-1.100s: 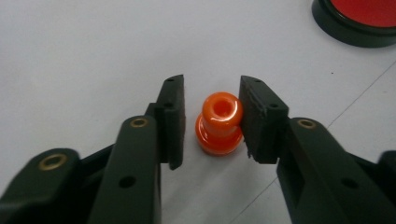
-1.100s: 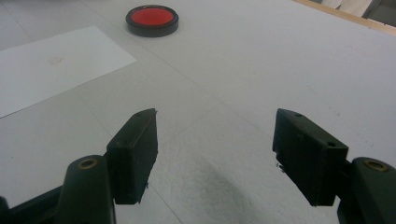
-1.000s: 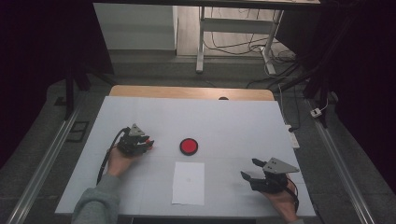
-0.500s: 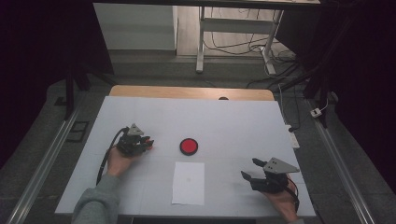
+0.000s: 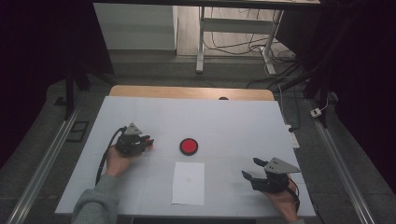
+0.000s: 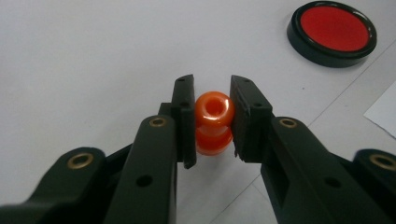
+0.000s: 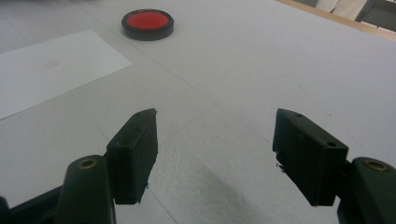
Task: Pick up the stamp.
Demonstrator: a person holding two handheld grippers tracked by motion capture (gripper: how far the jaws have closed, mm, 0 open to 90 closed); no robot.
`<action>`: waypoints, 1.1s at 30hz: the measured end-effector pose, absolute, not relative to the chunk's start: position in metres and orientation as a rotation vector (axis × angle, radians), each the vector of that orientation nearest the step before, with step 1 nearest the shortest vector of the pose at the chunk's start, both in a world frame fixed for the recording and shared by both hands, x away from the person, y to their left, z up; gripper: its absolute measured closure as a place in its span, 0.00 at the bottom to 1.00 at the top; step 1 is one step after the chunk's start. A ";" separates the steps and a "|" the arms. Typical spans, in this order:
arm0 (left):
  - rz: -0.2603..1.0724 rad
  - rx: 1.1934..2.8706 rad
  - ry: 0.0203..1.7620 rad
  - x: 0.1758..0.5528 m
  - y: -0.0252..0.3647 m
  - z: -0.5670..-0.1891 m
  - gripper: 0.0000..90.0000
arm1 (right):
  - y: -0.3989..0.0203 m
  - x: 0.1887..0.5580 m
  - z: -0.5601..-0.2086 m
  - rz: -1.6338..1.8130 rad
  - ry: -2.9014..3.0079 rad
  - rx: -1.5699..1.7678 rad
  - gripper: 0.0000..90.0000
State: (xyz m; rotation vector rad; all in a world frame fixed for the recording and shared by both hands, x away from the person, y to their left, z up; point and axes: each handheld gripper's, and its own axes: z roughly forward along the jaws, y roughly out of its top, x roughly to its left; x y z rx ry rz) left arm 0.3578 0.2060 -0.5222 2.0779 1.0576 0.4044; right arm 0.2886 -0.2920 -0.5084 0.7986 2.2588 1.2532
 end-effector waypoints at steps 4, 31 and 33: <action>0.395 2.059 1.052 0.356 0.206 -0.520 0.81 | -0.292 0.289 -0.509 1.244 2.265 0.800 0.34; 0.351 1.980 0.941 0.337 0.202 -0.490 0.81 | -0.298 0.288 -0.507 1.255 2.235 0.803 0.35; 0.353 1.983 0.929 0.336 0.200 -0.488 0.81 | -0.298 0.288 -0.507 1.260 2.236 0.805 0.35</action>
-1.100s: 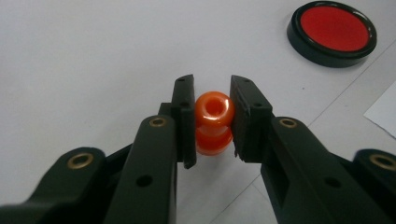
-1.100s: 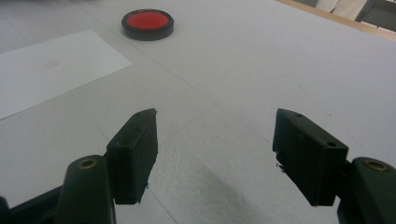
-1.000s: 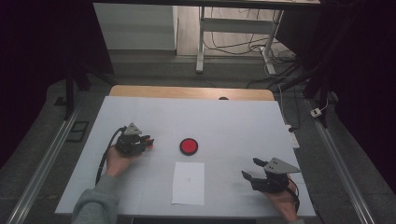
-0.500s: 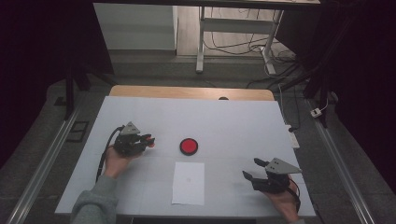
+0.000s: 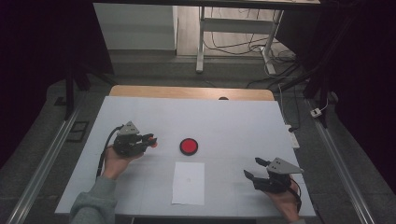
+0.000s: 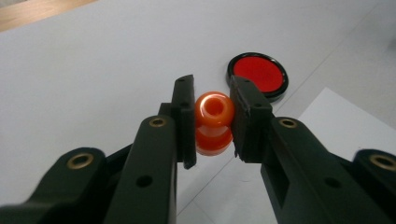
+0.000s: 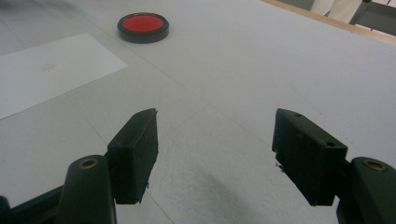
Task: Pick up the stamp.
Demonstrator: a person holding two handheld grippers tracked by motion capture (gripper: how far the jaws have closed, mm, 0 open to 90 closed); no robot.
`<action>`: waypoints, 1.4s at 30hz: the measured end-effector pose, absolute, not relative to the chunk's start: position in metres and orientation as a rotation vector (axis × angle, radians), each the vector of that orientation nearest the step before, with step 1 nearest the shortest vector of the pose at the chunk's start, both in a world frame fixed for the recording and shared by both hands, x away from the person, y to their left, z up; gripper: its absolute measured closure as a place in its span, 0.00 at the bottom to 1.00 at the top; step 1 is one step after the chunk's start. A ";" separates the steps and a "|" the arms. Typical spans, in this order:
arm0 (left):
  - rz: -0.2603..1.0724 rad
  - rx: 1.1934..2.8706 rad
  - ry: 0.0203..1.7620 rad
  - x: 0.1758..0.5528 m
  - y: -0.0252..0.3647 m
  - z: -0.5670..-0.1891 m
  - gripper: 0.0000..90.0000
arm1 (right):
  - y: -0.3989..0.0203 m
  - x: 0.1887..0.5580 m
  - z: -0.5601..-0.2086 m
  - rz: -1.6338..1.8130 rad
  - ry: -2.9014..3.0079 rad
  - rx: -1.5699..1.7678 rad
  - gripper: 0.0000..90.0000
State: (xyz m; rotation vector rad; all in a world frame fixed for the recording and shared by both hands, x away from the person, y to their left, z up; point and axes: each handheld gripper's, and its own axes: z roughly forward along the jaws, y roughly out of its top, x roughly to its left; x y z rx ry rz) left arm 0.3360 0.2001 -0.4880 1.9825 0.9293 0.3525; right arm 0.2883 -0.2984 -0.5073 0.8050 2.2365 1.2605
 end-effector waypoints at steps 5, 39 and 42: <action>0.348 1.980 0.899 0.332 0.196 -0.482 0.81 | -0.298 0.288 -0.507 1.262 2.232 0.805 0.35; 0.263 1.955 0.706 0.303 0.162 -0.447 0.81 | -0.294 0.283 -0.504 1.265 2.214 0.780 0.35; 0.257 1.957 0.691 0.301 0.160 -0.444 0.81 | -0.293 0.282 -0.504 1.263 2.214 0.775 0.35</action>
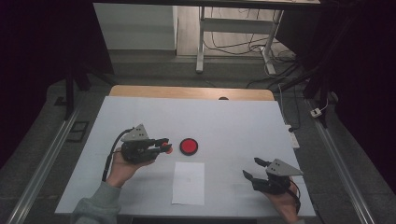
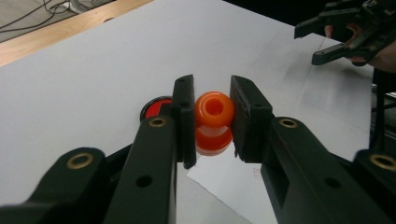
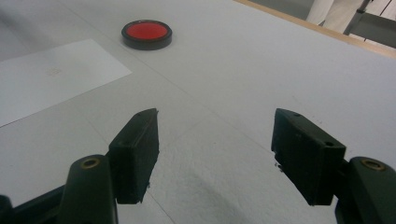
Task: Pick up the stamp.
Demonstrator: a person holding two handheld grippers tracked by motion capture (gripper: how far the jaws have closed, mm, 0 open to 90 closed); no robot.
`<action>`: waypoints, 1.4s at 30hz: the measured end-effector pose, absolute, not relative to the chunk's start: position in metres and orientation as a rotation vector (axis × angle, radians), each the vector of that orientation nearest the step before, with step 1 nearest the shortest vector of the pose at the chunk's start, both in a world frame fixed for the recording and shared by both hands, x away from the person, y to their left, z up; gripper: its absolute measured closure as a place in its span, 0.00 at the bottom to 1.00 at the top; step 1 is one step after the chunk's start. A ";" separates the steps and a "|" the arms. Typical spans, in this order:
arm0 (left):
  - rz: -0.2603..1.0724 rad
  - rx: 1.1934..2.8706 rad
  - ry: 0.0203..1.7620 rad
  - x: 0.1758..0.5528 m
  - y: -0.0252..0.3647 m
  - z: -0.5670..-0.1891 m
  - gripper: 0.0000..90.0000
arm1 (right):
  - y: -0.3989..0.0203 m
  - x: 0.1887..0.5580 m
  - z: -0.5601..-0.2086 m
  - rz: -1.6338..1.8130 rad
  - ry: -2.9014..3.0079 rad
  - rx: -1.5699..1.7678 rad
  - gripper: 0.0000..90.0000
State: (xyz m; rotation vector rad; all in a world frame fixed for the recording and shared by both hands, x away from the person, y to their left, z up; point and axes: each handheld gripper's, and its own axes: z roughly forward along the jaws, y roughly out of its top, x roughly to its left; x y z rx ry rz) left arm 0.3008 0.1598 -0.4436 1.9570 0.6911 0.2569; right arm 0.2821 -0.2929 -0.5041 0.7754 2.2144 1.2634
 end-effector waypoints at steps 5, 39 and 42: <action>0.234 1.960 0.678 0.299 0.155 -0.443 0.81 | -0.293 0.282 -0.505 1.261 2.218 0.773 0.35; 0.078 2.065 0.541 0.283 0.090 -0.464 0.81 | -0.291 0.282 -0.507 1.253 2.230 0.772 0.35; 0.078 2.058 0.542 0.284 0.090 -0.464 0.81 | -0.291 0.281 -0.506 1.257 2.226 0.773 0.35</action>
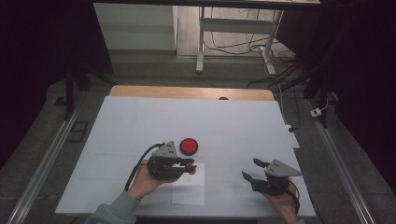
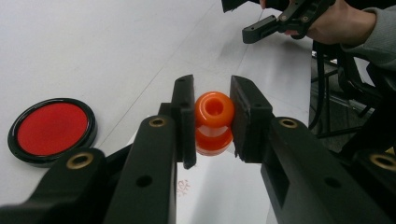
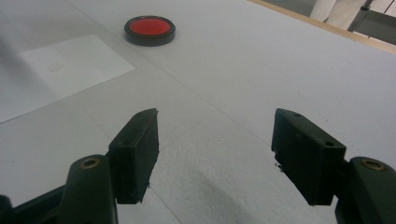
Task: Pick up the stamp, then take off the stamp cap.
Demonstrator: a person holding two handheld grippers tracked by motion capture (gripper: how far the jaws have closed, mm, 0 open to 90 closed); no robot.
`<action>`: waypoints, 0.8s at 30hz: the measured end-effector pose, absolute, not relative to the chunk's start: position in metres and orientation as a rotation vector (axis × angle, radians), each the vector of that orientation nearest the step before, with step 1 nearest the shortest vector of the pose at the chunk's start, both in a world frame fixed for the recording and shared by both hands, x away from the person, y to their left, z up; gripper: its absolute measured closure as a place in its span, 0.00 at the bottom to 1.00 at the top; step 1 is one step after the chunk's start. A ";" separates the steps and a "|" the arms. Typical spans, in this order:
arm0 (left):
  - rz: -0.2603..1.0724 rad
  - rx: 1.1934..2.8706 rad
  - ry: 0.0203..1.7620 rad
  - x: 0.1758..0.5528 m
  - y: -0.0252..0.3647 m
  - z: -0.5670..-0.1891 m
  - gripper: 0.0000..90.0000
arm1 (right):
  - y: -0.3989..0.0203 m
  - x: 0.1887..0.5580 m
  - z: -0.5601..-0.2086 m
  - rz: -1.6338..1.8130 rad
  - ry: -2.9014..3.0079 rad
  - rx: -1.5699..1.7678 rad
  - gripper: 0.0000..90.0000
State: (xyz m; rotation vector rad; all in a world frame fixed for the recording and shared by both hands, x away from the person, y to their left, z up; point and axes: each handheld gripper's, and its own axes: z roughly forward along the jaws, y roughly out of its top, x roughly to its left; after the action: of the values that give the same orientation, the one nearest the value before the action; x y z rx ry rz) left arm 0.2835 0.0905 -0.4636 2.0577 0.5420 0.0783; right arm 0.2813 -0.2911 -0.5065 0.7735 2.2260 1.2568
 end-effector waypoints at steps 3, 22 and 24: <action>0.077 2.052 0.545 0.284 0.091 -0.463 0.81 | -0.291 0.281 -0.506 1.259 2.228 0.772 0.35; 0.076 2.044 0.556 0.286 0.093 -0.465 0.81 | -0.282 0.279 -0.504 1.275 2.233 0.759 0.33; 0.077 2.043 0.557 0.286 0.093 -0.465 0.81 | -0.280 0.280 -0.504 1.278 2.235 0.756 0.33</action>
State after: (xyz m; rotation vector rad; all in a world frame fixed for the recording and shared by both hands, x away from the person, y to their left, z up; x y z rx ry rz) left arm 0.2861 0.0927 -0.4653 2.0427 0.5574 0.0770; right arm 0.2796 -0.2802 -0.5038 0.7558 2.2350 1.2783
